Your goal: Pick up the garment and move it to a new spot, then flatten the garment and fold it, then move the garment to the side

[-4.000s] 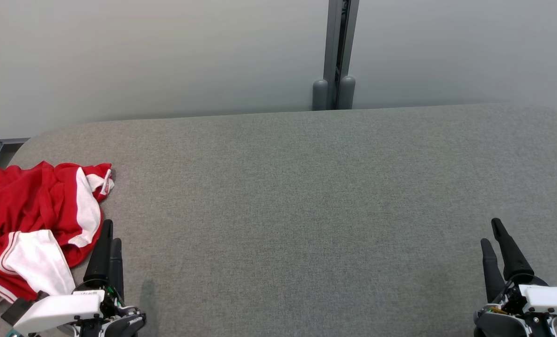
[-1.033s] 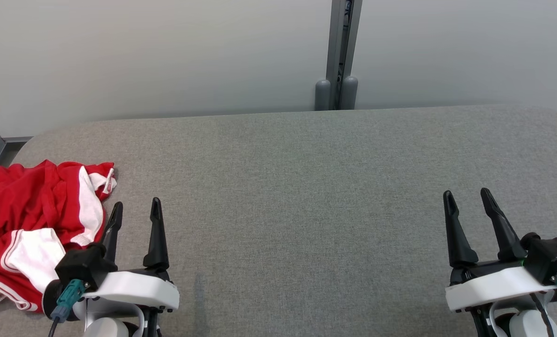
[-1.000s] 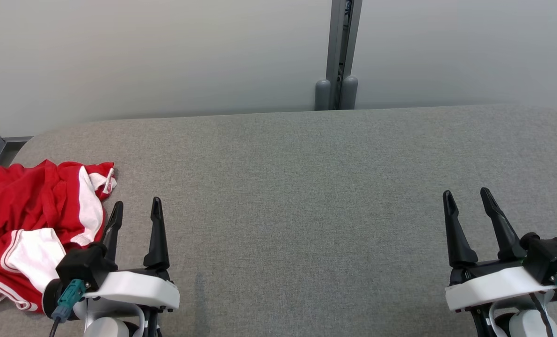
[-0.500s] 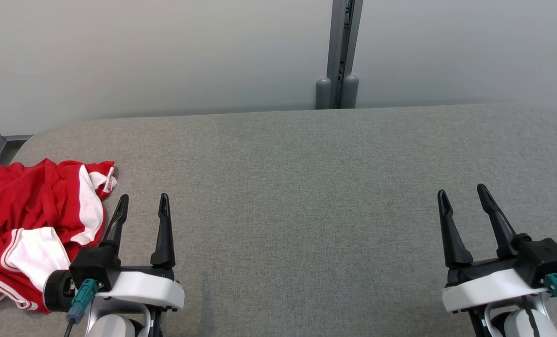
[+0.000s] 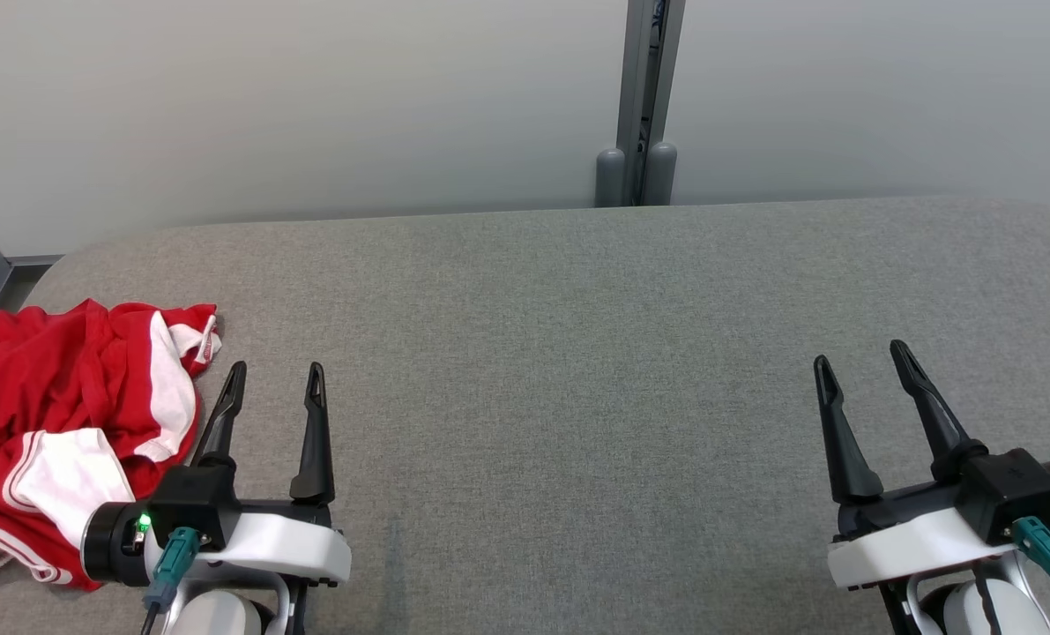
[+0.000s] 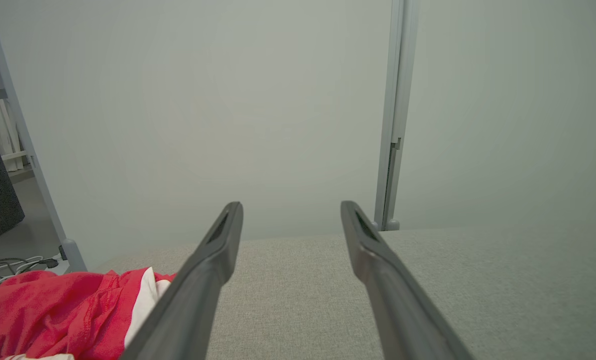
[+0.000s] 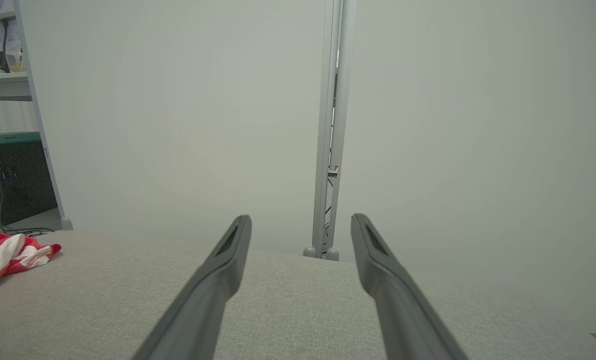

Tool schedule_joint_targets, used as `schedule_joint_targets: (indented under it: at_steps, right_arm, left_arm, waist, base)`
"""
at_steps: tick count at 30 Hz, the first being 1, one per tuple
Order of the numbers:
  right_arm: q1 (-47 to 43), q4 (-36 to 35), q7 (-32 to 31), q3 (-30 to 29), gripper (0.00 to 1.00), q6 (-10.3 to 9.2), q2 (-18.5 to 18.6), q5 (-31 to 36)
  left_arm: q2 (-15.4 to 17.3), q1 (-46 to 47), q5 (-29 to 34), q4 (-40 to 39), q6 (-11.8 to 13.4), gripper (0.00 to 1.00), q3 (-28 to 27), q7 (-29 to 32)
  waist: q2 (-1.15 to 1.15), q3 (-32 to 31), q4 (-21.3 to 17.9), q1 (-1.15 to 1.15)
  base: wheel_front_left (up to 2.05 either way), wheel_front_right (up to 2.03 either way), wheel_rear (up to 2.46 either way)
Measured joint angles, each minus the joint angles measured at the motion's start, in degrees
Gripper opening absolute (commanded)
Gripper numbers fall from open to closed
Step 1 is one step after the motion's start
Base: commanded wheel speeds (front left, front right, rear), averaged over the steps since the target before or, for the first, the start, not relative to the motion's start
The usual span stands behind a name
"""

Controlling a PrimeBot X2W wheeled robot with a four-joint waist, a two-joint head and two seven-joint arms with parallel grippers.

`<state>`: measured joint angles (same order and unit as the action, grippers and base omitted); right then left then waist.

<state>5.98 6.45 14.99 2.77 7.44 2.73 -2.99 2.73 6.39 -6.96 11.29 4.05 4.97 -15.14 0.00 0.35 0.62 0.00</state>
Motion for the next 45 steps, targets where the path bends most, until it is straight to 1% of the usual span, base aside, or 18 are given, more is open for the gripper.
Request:
schedule_joint_targets:
  at_steps: [19,27,31,35,42,44,45]
  right_arm:
    - [0.2,0.1,0.0,0.0,1.0,0.03,0.0,-0.2]
    - [0.1,0.2,0.0,-0.1,1.0,0.04,0.0,-1.2]
    - [0.0,0.3,0.0,0.2,1.0,0.04,0.0,-1.6]
    - [-0.2,0.3,0.0,0.4,1.0,0.04,0.0,-2.2]
    - [-0.6,0.3,0.1,0.9,1.0,0.04,0.0,-3.5]
    - [-0.6,0.7,0.1,1.3,1.0,0.04,0.0,-5.4]
    - [-0.6,0.6,0.1,1.9,1.0,0.04,0.0,-6.7]
  left_arm:
    - [0.0,0.0,0.0,0.4,0.0,1.0,0.2,0.0]
    - [0.0,0.2,-0.2,0.9,-0.1,1.0,0.2,0.0]
    - [0.0,0.4,-0.3,1.4,-0.1,1.0,0.2,0.0]
    - [0.0,0.6,-0.4,1.8,-0.1,1.0,0.1,0.0]
    - [0.0,0.5,-0.5,2.6,0.0,1.0,-0.9,0.0]
    - [0.0,0.4,-0.6,2.9,0.0,1.0,-1.3,0.0]
    - [0.0,0.2,-0.6,3.2,-0.3,1.0,-1.7,0.0]
  waist:
    - [0.0,-0.3,0.1,0.0]
    - [0.0,-0.2,1.6,0.0]
    - [0.0,-0.2,3.5,0.0]
    - [0.0,-0.3,6.2,0.0]
    - [0.0,-0.5,12.1,0.0]
    - [0.0,-0.6,13.8,0.0]
    - [0.0,-0.7,15.4,0.0]
  base:
    - [0.0,0.0,0.0]
    - [0.0,0.0,0.0]
    - [0.0,0.0,0.0]
    - [0.0,0.0,0.0]
    - [0.0,0.0,0.0]
    - [0.0,0.0,0.0]
    - [0.0,0.0,0.0]
